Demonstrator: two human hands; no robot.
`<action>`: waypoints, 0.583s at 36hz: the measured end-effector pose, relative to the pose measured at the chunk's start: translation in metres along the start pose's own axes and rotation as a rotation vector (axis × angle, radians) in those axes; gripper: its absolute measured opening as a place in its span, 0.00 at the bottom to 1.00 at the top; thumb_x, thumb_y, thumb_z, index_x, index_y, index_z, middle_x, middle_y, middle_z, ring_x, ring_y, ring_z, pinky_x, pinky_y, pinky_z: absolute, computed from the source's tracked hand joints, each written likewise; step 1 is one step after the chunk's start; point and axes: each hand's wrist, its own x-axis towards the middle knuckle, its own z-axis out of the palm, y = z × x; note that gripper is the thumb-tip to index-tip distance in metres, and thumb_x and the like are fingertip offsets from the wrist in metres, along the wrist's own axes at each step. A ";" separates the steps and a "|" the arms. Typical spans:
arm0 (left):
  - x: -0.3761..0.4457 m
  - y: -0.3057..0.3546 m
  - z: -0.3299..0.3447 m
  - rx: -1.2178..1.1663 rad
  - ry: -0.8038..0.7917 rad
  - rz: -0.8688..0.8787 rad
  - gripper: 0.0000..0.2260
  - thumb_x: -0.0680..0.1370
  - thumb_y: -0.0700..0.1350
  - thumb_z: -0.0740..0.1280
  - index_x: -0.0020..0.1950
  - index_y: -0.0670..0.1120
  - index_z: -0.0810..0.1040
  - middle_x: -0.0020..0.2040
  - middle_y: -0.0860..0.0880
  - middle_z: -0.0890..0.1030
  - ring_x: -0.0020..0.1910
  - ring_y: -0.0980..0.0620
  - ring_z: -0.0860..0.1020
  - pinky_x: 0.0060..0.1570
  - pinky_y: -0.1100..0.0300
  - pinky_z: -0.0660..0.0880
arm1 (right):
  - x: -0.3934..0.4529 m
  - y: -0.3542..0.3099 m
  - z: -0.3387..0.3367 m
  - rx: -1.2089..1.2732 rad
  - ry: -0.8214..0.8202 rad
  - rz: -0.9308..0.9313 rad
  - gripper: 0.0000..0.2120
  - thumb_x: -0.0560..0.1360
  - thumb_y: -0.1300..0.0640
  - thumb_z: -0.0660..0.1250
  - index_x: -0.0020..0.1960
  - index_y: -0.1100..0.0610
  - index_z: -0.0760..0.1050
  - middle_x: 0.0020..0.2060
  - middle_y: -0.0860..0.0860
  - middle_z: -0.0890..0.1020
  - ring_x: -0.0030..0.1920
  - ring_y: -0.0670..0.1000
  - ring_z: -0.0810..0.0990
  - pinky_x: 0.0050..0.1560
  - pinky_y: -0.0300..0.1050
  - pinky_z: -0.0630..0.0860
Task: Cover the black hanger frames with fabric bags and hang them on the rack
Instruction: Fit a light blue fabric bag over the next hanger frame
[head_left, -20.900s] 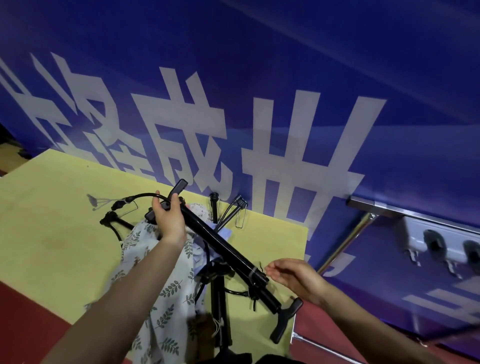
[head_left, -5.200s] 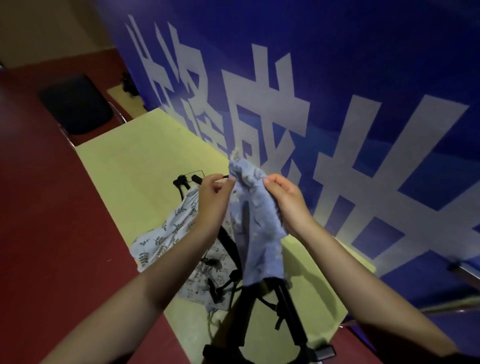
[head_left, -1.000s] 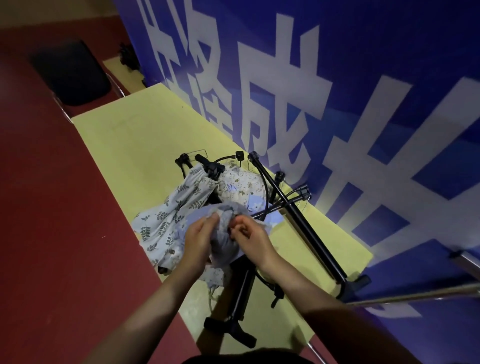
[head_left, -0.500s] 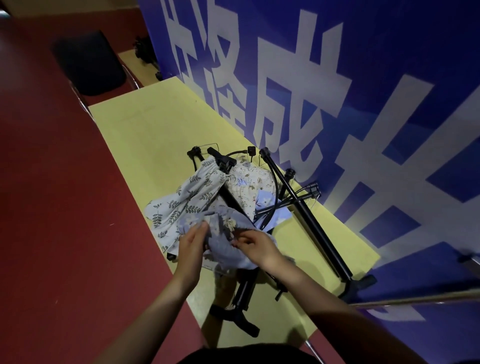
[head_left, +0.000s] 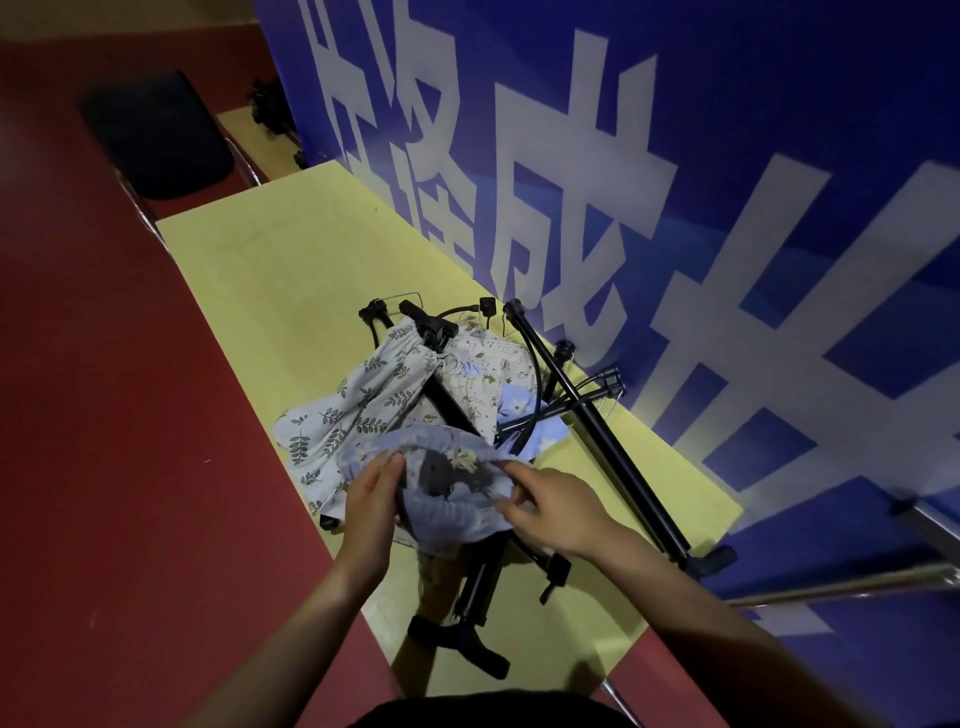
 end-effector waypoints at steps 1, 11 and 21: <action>0.001 -0.002 0.000 -0.010 0.007 -0.008 0.15 0.83 0.48 0.60 0.63 0.41 0.78 0.60 0.44 0.81 0.61 0.46 0.78 0.65 0.40 0.70 | -0.002 0.002 0.001 -0.041 -0.010 -0.015 0.34 0.71 0.30 0.47 0.71 0.44 0.65 0.44 0.45 0.81 0.51 0.51 0.77 0.49 0.46 0.72; -0.001 -0.008 0.000 -0.136 -0.033 -0.065 0.26 0.73 0.63 0.66 0.61 0.45 0.79 0.62 0.44 0.80 0.63 0.41 0.77 0.66 0.39 0.69 | -0.011 -0.023 0.014 -0.015 0.138 -0.049 0.24 0.76 0.37 0.51 0.49 0.51 0.79 0.37 0.49 0.80 0.45 0.52 0.73 0.41 0.46 0.69; 0.009 0.016 -0.015 -0.095 0.033 0.000 0.13 0.84 0.47 0.57 0.61 0.52 0.80 0.60 0.53 0.81 0.62 0.50 0.78 0.62 0.45 0.74 | -0.006 -0.008 0.012 -0.165 0.064 -0.110 0.13 0.76 0.45 0.59 0.46 0.52 0.78 0.44 0.50 0.82 0.51 0.54 0.76 0.59 0.47 0.64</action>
